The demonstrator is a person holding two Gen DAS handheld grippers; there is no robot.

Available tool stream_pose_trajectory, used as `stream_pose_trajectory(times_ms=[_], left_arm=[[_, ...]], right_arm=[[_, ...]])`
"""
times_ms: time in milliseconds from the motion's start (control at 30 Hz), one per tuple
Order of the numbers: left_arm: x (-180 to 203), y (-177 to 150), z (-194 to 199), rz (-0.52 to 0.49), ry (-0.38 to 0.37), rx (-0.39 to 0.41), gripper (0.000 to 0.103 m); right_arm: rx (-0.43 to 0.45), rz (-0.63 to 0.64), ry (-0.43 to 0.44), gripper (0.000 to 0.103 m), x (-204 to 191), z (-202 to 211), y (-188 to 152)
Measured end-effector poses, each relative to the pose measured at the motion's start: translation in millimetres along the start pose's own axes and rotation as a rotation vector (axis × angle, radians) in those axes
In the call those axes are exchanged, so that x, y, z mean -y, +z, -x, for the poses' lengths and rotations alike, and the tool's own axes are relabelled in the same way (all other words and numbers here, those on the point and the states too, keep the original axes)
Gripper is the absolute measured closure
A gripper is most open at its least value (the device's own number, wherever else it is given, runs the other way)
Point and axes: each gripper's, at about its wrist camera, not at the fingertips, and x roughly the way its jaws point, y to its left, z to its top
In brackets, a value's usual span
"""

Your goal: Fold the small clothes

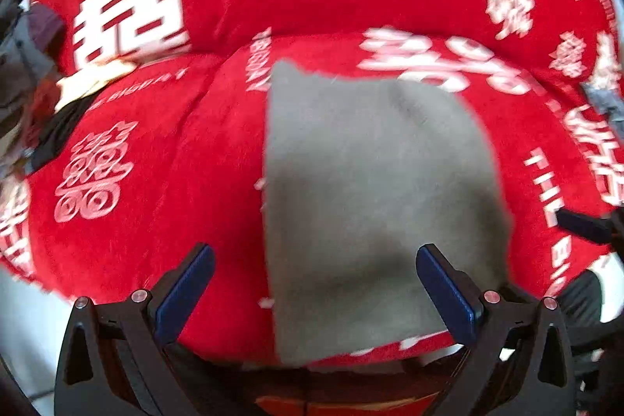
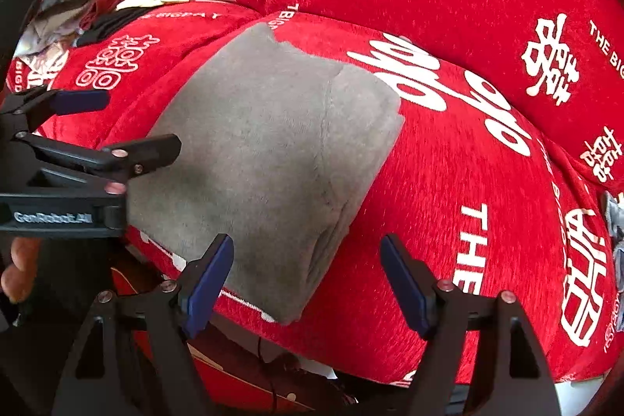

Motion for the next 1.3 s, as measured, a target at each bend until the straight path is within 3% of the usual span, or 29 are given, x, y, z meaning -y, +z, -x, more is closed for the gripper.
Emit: stream_pose_trajectory(times_ms=[100, 400, 633, 1300], left_arm=[[4, -9, -5, -0.010, 0.037, -0.008, 0.000], [-5, -14, -17, 0.046, -0.007, -0.055, 0.000], [-4, -14, -28, 0.032, 0.021, -0.088, 0.000], [-14, -10, -40, 0.037, -0.017, -0.119, 0.000]], right_arm=[[-0.014, -0.003, -0.013, 0.023, -4, -5, -2], [-0.034, -0.058, -0.010, 0.023, -2, -13, -3], [-0.040, -0.054, -0.020, 0.023, -2, -17, 0], [-0.065, -0.035, -0.017, 0.023, -3, -24, 13]])
